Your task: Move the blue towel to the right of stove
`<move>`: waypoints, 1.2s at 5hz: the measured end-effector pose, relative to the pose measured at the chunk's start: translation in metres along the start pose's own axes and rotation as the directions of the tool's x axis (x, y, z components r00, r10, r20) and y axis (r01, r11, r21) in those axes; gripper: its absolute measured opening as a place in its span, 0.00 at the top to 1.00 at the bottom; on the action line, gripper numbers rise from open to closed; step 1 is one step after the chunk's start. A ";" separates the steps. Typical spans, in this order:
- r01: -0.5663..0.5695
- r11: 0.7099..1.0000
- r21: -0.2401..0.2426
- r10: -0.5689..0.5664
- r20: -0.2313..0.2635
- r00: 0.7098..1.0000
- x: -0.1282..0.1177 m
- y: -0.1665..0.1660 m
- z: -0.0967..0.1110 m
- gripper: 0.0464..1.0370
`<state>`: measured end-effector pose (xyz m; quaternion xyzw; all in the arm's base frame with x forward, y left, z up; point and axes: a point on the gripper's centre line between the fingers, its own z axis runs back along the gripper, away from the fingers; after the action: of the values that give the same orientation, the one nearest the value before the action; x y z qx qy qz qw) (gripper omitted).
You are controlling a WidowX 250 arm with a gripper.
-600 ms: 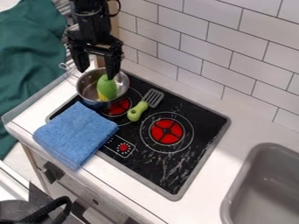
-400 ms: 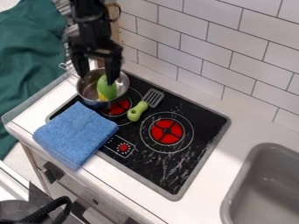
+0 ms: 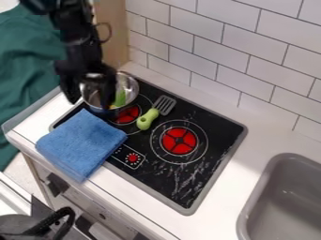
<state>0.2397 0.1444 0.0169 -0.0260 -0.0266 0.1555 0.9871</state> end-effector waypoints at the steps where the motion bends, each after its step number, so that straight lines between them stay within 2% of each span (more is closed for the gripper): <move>1: 0.020 1.000 -0.005 -0.020 -0.019 1.000 -0.019 -0.003 -0.015 0.03; 2: 0.097 0.995 -0.011 -0.097 -0.019 0.995 -0.029 -0.006 -0.035 0.03; 3: 0.128 0.992 -0.024 -0.128 -0.025 0.991 -0.025 -0.011 -0.057 0.03; 5: 0.201 0.979 -0.026 -0.199 0.054 0.978 -0.005 -0.013 -0.064 0.03; 6: 0.229 0.973 -0.034 -0.227 0.054 0.972 -0.004 -0.023 -0.065 0.04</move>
<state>0.2472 0.1184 -0.0471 -0.0388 -0.0573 0.0411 0.9968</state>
